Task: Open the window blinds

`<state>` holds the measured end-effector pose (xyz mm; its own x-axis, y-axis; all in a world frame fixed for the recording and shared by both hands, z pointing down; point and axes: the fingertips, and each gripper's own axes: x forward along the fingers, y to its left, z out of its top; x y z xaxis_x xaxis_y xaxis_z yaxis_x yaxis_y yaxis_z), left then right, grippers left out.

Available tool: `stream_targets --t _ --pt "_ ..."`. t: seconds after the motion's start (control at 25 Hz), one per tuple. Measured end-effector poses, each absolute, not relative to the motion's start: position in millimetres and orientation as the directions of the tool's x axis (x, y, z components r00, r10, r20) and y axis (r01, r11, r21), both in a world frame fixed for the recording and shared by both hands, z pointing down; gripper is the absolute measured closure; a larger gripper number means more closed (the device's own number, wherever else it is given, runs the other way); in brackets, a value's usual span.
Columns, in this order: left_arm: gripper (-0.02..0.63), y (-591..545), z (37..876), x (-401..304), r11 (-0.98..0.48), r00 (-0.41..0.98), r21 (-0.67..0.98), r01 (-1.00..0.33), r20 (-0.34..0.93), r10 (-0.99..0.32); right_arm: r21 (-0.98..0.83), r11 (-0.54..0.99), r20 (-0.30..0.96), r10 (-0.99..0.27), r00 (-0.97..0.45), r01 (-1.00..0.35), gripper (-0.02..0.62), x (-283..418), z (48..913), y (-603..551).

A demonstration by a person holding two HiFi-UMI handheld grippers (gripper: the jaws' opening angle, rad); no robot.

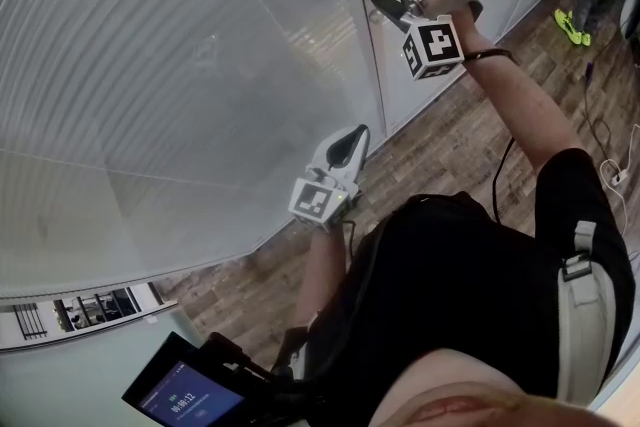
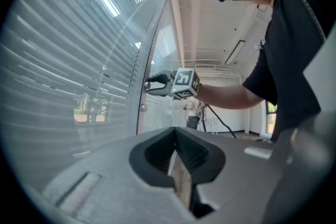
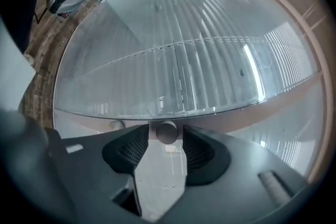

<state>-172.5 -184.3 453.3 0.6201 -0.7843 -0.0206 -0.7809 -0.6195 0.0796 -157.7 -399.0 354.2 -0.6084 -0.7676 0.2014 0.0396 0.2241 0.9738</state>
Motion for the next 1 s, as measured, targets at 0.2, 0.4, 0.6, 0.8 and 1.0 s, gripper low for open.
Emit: stream_targets --t 0.2,0.4,0.6,0.8,1.0 --pt "0.603 -183 457 -181 -0.598 0.599 0.105 -0.795 -0.024 -0.800 0.978 0.200 0.192 -0.775 -0.602 0.054 0.459 -162 355 -402" --pt "0.603 -183 462 -185 -0.591 0.594 0.100 -0.800 -0.004 -0.804 0.980 0.189 0.185 -0.782 -0.595 0.056 0.463 -161 355 -405" --pt "0.603 -182 459 -181 -0.591 0.596 0.111 -0.799 0.006 -0.803 0.981 0.189 0.175 -0.784 -0.596 0.039 0.465 -161 355 -406" --pt "0.603 -183 457 -182 -0.593 0.597 0.102 -0.799 0.007 -0.802 0.979 0.203 0.169 -0.785 -0.597 0.009 0.466 -161 354 -406" --pt "0.603 -182 456 -183 -0.589 0.593 0.105 -0.801 0.008 -0.805 0.972 0.232 0.161 -0.781 -0.604 -0.041 0.466 -161 353 -406"
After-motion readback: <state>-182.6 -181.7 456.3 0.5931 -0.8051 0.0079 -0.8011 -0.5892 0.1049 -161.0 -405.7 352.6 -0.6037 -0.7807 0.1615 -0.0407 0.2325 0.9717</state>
